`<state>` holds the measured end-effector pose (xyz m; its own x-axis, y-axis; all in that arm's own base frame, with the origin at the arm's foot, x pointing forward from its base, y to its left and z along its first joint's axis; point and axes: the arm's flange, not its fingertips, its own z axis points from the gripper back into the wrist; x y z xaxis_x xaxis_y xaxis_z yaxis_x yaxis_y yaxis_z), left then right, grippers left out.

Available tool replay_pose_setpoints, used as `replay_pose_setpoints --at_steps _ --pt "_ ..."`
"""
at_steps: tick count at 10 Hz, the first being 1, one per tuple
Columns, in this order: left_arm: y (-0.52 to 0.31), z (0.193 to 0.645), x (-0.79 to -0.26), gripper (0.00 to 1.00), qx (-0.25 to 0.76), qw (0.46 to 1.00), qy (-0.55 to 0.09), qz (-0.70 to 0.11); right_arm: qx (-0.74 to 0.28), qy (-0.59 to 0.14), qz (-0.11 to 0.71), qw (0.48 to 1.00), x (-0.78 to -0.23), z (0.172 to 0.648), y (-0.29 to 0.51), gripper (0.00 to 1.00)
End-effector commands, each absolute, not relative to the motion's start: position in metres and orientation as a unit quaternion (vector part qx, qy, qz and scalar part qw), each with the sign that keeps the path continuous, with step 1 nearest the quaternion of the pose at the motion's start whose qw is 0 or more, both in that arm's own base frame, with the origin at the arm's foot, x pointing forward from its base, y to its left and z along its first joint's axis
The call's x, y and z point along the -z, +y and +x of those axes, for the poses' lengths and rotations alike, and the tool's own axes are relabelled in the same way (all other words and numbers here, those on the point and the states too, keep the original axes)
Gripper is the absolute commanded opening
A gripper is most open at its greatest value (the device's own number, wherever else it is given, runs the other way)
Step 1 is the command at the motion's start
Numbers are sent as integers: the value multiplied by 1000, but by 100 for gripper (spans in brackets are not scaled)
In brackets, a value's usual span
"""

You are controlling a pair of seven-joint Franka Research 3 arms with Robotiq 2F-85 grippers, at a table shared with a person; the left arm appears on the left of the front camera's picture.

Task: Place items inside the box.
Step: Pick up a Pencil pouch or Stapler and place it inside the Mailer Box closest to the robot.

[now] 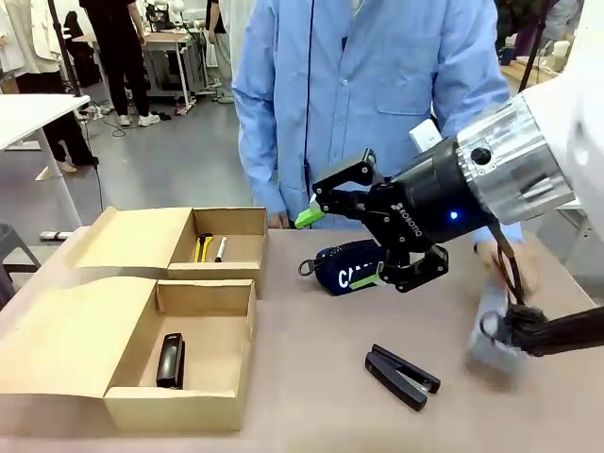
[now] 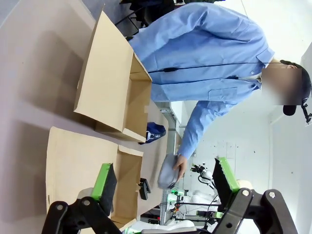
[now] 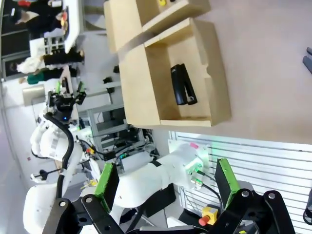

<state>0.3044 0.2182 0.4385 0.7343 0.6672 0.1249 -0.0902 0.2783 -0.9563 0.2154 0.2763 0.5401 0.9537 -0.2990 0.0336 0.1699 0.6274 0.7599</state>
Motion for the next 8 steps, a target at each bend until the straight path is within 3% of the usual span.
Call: replay_pose_setpoints --at_steps 1,5,8 --pt "218 304 -438 100 -242 753 -271 -549 122 -74 427 893 -537 221 272 100" --pt "218 304 -438 100 -242 753 -271 -549 140 -87 430 887 -546 229 247 100" --pt "218 304 -438 100 -242 753 -271 -549 201 -52 547 811 -563 247 106 100"
